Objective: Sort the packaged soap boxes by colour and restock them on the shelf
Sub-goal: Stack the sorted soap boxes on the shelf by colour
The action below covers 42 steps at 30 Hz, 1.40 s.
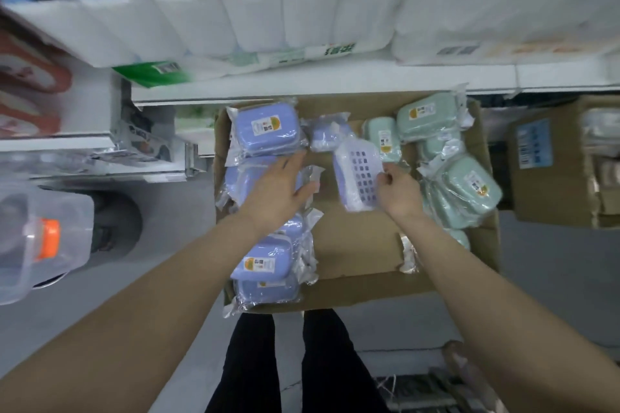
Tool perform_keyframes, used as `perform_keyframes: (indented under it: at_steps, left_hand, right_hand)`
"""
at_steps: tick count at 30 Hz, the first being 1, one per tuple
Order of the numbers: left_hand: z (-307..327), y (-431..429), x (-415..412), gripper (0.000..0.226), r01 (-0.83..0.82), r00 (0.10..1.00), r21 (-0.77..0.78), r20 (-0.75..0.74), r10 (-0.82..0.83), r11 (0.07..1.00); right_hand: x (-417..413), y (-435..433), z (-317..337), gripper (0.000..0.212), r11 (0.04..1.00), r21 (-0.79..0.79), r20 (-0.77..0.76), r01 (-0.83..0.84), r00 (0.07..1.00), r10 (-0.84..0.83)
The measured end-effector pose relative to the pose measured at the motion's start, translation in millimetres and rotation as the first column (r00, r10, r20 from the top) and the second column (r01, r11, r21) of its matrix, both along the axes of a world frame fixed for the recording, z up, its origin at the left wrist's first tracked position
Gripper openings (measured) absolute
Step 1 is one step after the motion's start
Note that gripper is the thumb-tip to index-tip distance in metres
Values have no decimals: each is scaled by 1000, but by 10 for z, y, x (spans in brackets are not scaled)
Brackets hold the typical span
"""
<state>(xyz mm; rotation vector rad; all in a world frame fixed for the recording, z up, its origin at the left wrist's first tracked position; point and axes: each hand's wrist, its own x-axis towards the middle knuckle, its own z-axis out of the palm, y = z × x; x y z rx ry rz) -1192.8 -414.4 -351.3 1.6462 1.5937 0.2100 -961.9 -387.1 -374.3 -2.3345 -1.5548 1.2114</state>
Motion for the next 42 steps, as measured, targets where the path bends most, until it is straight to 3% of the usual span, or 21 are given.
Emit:
perform_keyframes:
  at_steps: [3, 6, 8, 10, 12, 14, 16, 18, 19, 22, 25, 31, 38, 42]
  left_hand:
    - [177, 120, 181, 67, -135, 956, -238, 222, 189, 962]
    - [207, 213, 224, 75, -246, 753, -489, 447, 483, 837]
    - [162, 266, 146, 68, -304, 587, -608, 487, 647, 733]
    - [98, 301, 13, 92, -311, 534, -668, 465, 706, 676]
    - [66, 305, -101, 98, -357, 574, -636, 428, 698, 684]
    - [47, 319, -220, 88, -438, 685, -470, 378, 623, 766]
    - [26, 319, -341, 89, -468, 840, -123, 248, 483, 875]
    - [-59, 304, -457, 88, -318, 945, 215, -6, 327, 923]
    - [-132, 297, -515, 86, -219, 954, 296, -132, 267, 930]
    - [-351, 264, -611, 83, -72, 921, 319, -343, 186, 945]
    - [-495, 234, -591, 77, -28, 896, 385, -400, 194, 923]
    - [-536, 236, -584, 79, 3, 890, 435, -412, 196, 900]
    - [-319, 272, -557, 85, 30, 875, 328, -466, 134, 944]
    - [81, 237, -538, 92, 17, 878, 284, -463, 122, 959]
  right_hand:
    - [-151, 87, 285, 24, 999, 49, -199, 4, 980, 5]
    - [-305, 170, 370, 16, 996, 63, -286, -63, 955, 78]
    - [-377, 195, 334, 16, 980, 66, -263, -187, 944, 198]
    - [-441, 205, 238, 24, 928, 74, -228, -365, 900, 372]
    - [-478, 230, 162, 30, 885, 61, -237, -462, 854, 463]
    - [-448, 327, 60, 38, 903, 59, -191, -425, 883, 428]
    - [-354, 467, -114, 44, 925, 45, -53, -378, 924, 380]
    - [-283, 582, -315, 47, 918, -21, 74, -396, 915, 397]
    - [-279, 615, -427, 51, 913, -57, 110, -403, 907, 407]
    - [-369, 636, -753, 75, 913, -108, 181, -394, 895, 408]
    - [-534, 579, -1098, 96, 919, -153, 219, -364, 894, 391]
    - [-712, 486, -1446, 95, 958, -146, 266, -245, 924, 277]
    - [-480, 463, -832, 114, 969, 44, 175, -243, 957, 232]
    - [-318, 435, -245, 110, 951, 162, 157, -263, 959, 238]
